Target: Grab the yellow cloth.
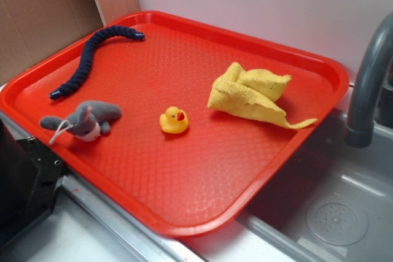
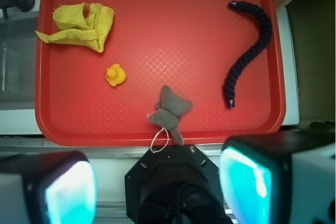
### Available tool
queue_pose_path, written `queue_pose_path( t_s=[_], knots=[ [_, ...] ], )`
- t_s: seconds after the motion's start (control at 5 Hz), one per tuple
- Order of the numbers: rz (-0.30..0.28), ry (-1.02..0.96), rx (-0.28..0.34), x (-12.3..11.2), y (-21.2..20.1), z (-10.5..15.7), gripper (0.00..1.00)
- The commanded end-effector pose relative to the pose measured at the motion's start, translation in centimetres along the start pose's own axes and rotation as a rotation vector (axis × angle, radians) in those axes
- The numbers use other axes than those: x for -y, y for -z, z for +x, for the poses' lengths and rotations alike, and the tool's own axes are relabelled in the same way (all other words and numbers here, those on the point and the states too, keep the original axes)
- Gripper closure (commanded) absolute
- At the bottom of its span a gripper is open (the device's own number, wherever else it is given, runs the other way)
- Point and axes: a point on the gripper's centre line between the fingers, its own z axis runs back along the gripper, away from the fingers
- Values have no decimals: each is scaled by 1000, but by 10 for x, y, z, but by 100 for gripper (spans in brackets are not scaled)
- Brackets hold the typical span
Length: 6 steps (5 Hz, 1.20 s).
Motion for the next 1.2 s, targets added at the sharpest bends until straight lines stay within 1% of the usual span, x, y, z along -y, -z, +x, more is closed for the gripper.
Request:
queue_pose_path(
  t_s=[0.0, 0.2, 0.4, 1.0],
  knots=[
    [0, 0, 0, 0, 0, 0, 0],
    [34, 254, 48, 30, 36, 46, 0],
    [80, 449, 117, 41, 61, 89, 0],
    [80, 449, 117, 41, 61, 89, 0]
  ],
)
